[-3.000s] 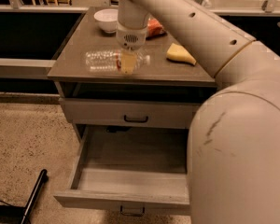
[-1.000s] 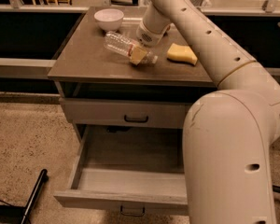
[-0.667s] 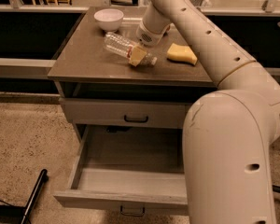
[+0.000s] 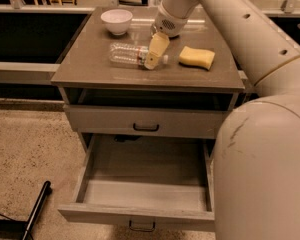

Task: Pick water bottle from middle drawer and place on counter

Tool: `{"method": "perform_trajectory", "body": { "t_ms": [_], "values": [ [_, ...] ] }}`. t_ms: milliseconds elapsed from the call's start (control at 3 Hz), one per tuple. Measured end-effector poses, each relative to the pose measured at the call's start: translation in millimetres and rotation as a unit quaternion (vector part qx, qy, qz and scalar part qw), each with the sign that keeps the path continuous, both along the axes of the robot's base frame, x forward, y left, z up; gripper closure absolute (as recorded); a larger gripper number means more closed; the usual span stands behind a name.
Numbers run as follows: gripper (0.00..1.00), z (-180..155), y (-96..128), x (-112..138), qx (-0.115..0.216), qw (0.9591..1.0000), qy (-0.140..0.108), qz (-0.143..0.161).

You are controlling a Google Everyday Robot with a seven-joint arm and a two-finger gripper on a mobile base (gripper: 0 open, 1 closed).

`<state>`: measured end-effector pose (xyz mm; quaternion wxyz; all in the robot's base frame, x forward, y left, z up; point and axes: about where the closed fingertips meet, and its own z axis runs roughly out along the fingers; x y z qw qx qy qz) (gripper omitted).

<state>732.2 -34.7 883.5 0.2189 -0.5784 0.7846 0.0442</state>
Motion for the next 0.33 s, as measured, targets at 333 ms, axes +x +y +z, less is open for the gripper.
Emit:
{"method": "perform_trajectory", "body": {
  "t_ms": [333],
  "values": [
    [0.00, 2.6, 0.1, -0.6, 0.000, 1.0000, -0.002, 0.000]
  ]
}}
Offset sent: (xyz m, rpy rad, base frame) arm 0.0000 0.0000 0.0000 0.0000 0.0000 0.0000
